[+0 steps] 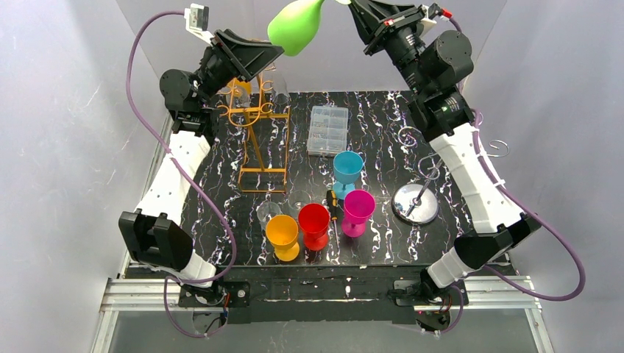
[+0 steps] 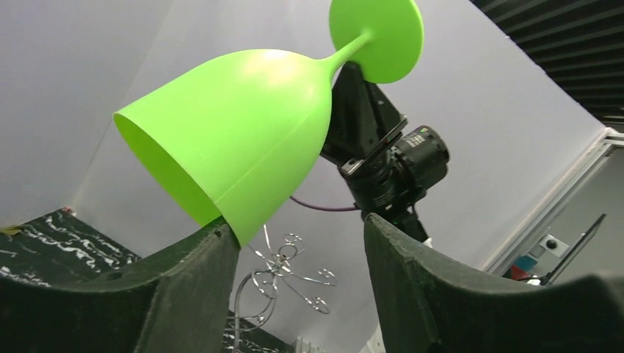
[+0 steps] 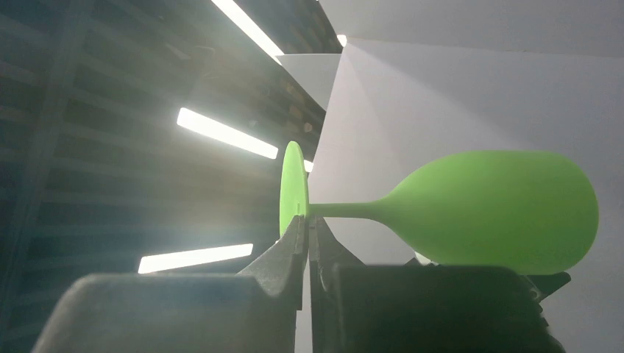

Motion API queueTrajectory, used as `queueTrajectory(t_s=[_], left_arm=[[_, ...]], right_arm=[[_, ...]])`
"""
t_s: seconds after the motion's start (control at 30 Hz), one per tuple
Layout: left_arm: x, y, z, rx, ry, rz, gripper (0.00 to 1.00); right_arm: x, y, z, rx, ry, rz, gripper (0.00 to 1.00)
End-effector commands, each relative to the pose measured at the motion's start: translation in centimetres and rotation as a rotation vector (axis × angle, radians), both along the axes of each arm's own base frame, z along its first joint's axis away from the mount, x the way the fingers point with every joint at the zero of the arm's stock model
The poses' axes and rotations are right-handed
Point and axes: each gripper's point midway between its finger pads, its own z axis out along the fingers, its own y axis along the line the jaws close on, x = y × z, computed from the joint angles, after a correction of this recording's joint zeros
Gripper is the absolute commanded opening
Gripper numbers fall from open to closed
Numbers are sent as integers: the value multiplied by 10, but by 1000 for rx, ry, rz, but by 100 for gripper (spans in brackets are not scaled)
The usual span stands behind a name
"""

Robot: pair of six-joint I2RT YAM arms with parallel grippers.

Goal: Take the wine glass off the wine glass rack
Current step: Place the wine glass at the center of the board.

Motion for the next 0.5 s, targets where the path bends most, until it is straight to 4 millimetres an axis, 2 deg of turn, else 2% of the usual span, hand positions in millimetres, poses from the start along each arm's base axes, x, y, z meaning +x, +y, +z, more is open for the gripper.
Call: queueTrajectory(t_s=[0.0, 0.13, 0.23, 0.47], left_arm=[[-34, 6, 34, -75, -119, -54, 56], [-44, 10, 44, -140, -134, -83, 46], [-46, 12, 49, -167, -138, -103, 41], [-48, 13, 54, -187, -136, -123, 22]], right_arm=[[-15, -4, 16, 84, -55, 71, 1], [-6, -12, 7, 115, -36, 71, 1], [-2, -16, 3, 128, -30, 74, 1], [5, -29, -6, 143, -16, 61, 1]])
